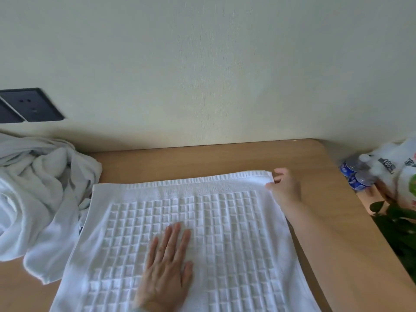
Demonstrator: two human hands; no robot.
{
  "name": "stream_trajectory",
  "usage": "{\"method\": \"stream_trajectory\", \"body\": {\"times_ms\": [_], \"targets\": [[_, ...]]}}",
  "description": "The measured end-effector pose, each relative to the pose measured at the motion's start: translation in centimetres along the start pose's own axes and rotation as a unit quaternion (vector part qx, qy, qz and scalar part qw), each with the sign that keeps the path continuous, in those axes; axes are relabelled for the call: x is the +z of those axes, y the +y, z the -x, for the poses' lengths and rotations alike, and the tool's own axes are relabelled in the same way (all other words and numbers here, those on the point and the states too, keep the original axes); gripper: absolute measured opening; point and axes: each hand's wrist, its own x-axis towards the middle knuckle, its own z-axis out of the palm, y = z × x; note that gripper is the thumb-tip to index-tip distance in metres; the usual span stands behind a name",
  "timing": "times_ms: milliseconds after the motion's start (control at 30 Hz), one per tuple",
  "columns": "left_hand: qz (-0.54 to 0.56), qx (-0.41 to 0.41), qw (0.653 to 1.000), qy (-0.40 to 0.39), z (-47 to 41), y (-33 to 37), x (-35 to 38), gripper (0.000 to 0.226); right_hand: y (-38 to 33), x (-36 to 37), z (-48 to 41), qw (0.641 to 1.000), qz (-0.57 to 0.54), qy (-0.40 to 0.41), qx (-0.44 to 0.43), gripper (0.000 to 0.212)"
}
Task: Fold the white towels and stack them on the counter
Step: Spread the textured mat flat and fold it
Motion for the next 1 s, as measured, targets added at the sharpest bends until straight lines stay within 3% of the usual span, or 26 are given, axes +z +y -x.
{"method": "stream_trajectory", "body": {"times_ms": [100, 200, 333, 467, 567, 667, 833, 900, 1000], "targets": [[-0.002, -0.003, 1.000, -0.004, 0.0, 0.0, 0.1, 0.064, 0.2, 0.4, -0.2, 0.996, -0.072, -0.046, 0.021, 0.032], [-0.009, -0.001, 1.000, -0.005, 0.1, -0.1, 0.2, 0.064, 0.7, 0.4, -0.7, 0.995, -0.091, -0.032, 0.018, 0.017], [-0.021, 0.004, 1.000, 0.008, 0.2, 0.0, 0.4, 0.062, 0.2, 0.3, -1.0, 0.992, -0.119, -0.006, 0.026, 0.040], [-0.016, 0.012, 0.999, 0.031, 0.5, 0.3, 0.2, 0.064, 0.0, -0.1, -0.6, 0.984, -0.172, -0.005, 0.051, 0.044], [-0.009, 0.017, 0.999, 0.044, 0.5, 0.2, 0.3, 0.064, 1.5, -2.0, 2.4, 0.989, -0.108, -0.028, 0.095, 0.031], [-0.008, 0.019, 0.999, 0.044, 0.6, 0.1, 0.5, 0.063, 4.6, -4.2, 8.3, 0.988, 0.008, -0.109, 0.108, 0.015], [-0.002, 0.010, 0.998, 0.060, 0.1, 1.1, 0.1, 0.059, 6.9, -5.4, 12.8, 0.986, 0.035, -0.136, 0.090, 0.011], [0.000, 0.050, 0.996, 0.076, -1.7, 3.4, -1.0, 0.053, 6.6, -5.7, 12.9, 0.985, 0.029, -0.142, 0.097, 0.015], [-0.018, 0.205, 0.978, 0.044, -5.3, 9.4, -2.0, 0.057, 7.5, -6.2, 13.1, 0.983, 0.026, -0.150, 0.106, 0.036]]}}
